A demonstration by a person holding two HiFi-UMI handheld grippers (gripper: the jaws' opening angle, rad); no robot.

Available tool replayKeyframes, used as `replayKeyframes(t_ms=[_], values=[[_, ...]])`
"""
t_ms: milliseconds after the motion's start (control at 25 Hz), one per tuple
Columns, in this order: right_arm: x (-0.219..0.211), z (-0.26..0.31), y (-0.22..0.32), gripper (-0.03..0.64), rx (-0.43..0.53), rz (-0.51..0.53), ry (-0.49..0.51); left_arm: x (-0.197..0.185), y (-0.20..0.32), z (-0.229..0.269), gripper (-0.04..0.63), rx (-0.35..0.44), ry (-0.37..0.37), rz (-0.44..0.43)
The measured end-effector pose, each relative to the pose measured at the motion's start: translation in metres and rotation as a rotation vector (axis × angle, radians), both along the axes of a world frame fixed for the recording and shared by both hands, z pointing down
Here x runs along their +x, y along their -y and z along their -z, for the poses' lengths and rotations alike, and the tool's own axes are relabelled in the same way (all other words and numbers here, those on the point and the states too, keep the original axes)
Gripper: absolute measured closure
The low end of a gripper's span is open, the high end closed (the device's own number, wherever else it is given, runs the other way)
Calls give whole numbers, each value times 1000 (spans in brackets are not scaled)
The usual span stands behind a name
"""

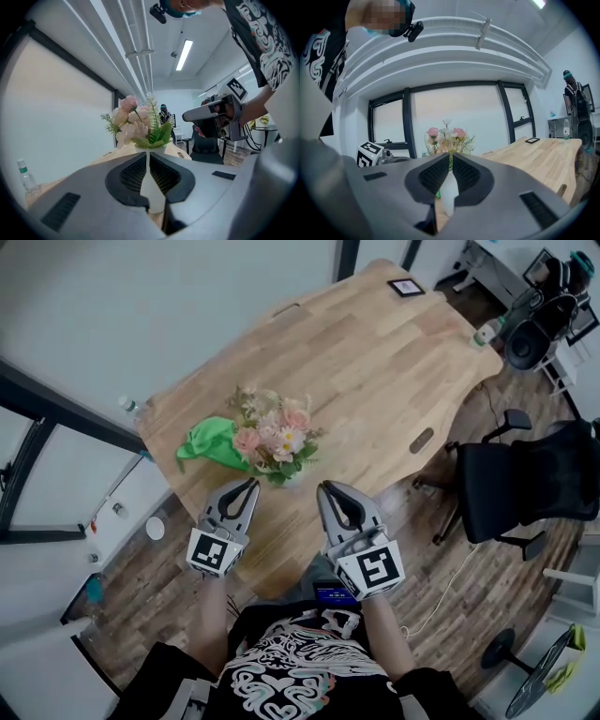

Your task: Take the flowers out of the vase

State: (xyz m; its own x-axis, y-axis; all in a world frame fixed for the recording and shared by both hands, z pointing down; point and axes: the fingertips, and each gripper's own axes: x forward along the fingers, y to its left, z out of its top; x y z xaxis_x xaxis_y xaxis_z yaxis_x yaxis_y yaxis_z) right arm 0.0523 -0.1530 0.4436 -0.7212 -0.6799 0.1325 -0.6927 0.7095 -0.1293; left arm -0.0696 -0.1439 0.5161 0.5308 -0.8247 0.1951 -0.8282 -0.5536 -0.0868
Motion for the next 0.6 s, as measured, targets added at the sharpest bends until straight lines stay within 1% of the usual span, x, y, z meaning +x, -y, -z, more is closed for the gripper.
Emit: replayKeyframes(t_ms=[160,240,280,360,400,440,480,520,600], values=[[-7,-1,8,609,-34,62,48,-1,11,-3,589,-10,-40,3],[-11,-3,13,606,-43,82,45,-2,12,-10,588,-13,-55,-11],[-12,-5,15,550,-46,90,36,-2,12,-10,586,-3,-63,-29],[-16,-6,18,536,-42,111,14,1,10,-9,522,18,-81,-66],[-19,-6,18,497,-35,124,0,3,10,-10,522,12,-88,-76],[-21,-6,19,470,-27,135,-17,5,10,-12,500,-4,-93,-84],[-23,-6,20,438,-20,144,-34,7,12,-16,450,-22,-93,-91],[-26,-7,22,407,-16,150,-49,8,14,-20,424,-36,-87,-98],[-29,-10,28,364,-18,157,-64,12,20,-27,323,-51,-73,-112]])
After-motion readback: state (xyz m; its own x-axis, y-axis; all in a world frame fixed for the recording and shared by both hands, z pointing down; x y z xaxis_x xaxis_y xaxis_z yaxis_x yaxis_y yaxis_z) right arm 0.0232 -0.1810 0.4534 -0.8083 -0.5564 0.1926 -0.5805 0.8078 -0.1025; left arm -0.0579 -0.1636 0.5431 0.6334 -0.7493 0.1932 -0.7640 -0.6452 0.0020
